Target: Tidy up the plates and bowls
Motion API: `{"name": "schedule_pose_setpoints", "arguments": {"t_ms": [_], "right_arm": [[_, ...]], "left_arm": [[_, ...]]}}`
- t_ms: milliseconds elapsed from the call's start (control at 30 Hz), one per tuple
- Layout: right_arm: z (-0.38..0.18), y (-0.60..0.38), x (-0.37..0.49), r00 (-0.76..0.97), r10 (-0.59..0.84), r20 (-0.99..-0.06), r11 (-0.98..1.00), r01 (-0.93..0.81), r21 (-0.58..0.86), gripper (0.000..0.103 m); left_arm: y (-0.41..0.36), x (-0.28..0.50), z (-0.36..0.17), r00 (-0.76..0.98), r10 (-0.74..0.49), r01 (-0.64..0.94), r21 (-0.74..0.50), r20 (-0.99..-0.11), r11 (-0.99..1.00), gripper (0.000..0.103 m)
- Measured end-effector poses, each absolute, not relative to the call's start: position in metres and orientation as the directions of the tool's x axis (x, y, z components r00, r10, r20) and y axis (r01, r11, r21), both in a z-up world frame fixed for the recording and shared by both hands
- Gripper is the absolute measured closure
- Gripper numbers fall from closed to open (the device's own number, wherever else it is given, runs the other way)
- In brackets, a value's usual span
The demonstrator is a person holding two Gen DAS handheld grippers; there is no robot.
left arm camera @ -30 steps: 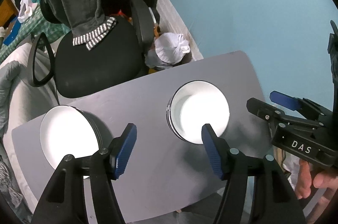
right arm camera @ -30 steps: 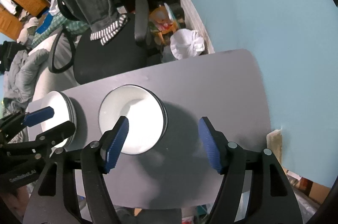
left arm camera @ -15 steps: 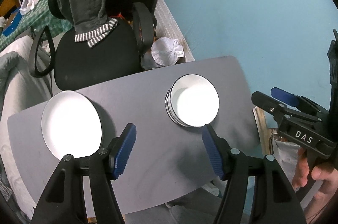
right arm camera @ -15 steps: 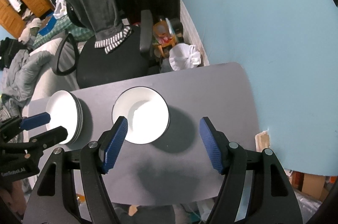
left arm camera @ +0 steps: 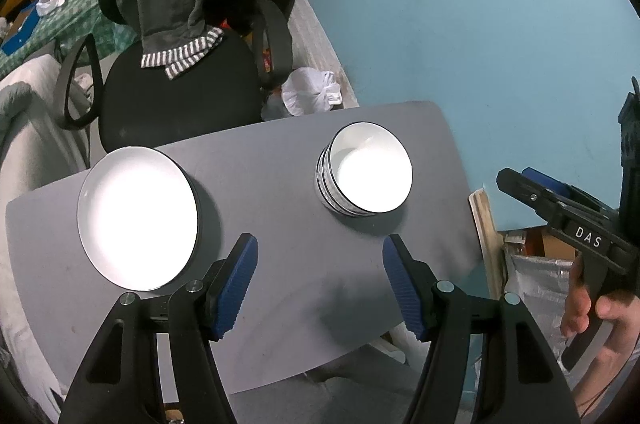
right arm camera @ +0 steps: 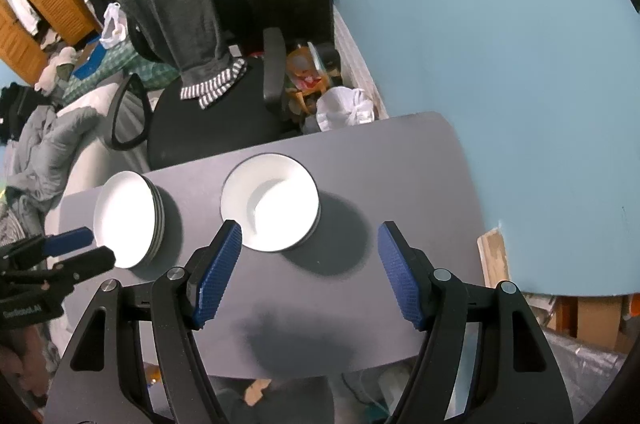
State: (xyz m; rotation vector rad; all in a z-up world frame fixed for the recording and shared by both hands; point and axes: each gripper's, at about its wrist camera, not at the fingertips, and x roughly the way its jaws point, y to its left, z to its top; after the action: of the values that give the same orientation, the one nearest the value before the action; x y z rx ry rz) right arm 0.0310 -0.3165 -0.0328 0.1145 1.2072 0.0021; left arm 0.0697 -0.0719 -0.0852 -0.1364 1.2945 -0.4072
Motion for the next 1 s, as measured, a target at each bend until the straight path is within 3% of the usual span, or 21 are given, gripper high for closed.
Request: {"name": "schedule_pose_setpoints", "arguments": {"t_ms": [267,1000], "right_arm": [[-0.041,-0.321,0.031,0.342,0.089,-0.935,0.995,0.017,0.101,0.033],[-0.123,-0.344,0.081,0.235,0.242,-0.942,0.97,-0.085,0.228,0.033]], "left_arm": [[-0.077,0.07,-0.089,0.234,-0.425,0.235,-0.374,-0.874,0.897,0.037],[-0.113,0.126,-0.151,0.216,-0.379,0.184,-0.344,-0.9,0.921,0.037]]}}
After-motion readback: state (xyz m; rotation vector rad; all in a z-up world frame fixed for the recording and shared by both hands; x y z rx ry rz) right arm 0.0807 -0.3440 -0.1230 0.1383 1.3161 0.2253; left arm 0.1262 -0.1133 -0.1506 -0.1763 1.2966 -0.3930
